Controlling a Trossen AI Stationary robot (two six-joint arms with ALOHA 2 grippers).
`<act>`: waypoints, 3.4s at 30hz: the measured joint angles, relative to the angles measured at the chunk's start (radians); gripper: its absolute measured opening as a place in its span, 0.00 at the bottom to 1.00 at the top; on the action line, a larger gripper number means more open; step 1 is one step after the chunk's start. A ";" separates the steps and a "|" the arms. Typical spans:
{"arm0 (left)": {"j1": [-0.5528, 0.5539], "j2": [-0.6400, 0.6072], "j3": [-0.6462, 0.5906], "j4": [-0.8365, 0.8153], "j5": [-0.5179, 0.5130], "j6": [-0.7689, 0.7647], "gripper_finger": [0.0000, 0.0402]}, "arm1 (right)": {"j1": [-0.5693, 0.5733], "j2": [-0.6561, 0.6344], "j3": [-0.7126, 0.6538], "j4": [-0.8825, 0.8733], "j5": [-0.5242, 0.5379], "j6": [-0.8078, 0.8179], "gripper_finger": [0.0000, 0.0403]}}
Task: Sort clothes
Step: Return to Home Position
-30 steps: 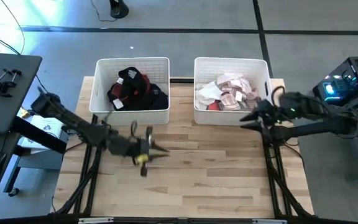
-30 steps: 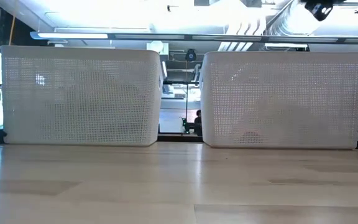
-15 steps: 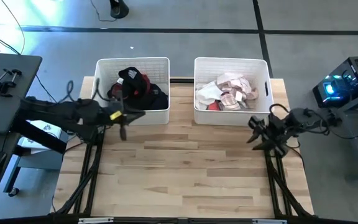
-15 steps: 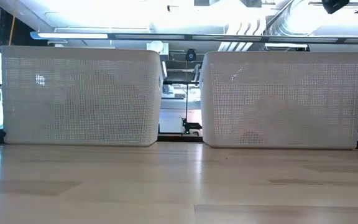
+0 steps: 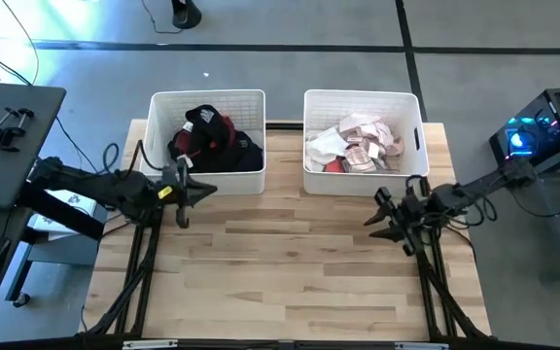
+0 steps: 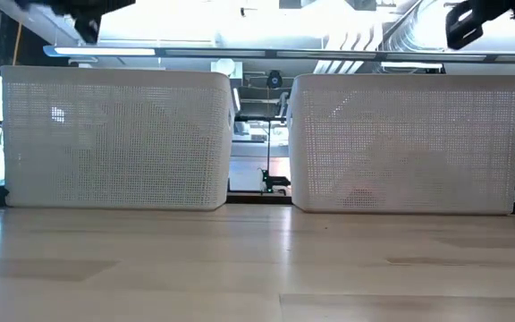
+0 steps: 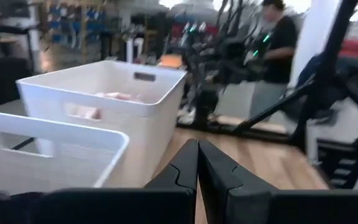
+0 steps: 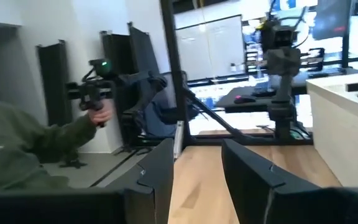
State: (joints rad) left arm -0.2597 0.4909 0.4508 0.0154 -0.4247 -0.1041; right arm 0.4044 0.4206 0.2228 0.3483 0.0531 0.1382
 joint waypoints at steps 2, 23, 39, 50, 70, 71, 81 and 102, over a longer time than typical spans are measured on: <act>-0.018 -0.017 -0.081 0.109 0.014 0.001 0.00 | 0.006 0.036 -0.010 0.032 0.038 -0.001 0.31; -0.066 0.028 -0.439 0.485 0.021 0.035 0.00 | 0.014 0.245 -0.025 0.171 0.193 -0.145 0.31; -0.037 -0.056 -0.439 0.408 0.028 0.064 0.00 | -0.182 0.124 -0.171 0.325 0.193 -0.227 0.21; -0.037 -0.058 -0.438 0.394 0.027 0.055 0.00 | -0.209 -0.354 -0.073 -0.393 0.187 -0.072 0.21; -0.035 -0.067 -0.437 0.324 0.106 0.099 0.00 | -0.303 -0.310 -0.213 -0.297 0.189 -0.056 0.21; -0.034 -0.070 -0.437 0.320 0.123 0.098 0.00 | -0.310 -0.305 -0.213 -0.299 0.173 -0.048 0.21; -0.035 -0.268 -0.438 0.074 0.157 0.061 0.00 | -0.320 -0.282 -0.213 -0.302 0.152 -0.004 0.21; -0.035 -0.476 -0.437 0.024 0.189 0.171 0.00 | -0.321 -0.282 -0.214 -0.300 0.154 -0.059 0.21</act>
State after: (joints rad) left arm -0.2947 0.0146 0.0135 0.0397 -0.2362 0.0666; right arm 0.0837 0.1383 0.0090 0.0483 0.2073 0.0789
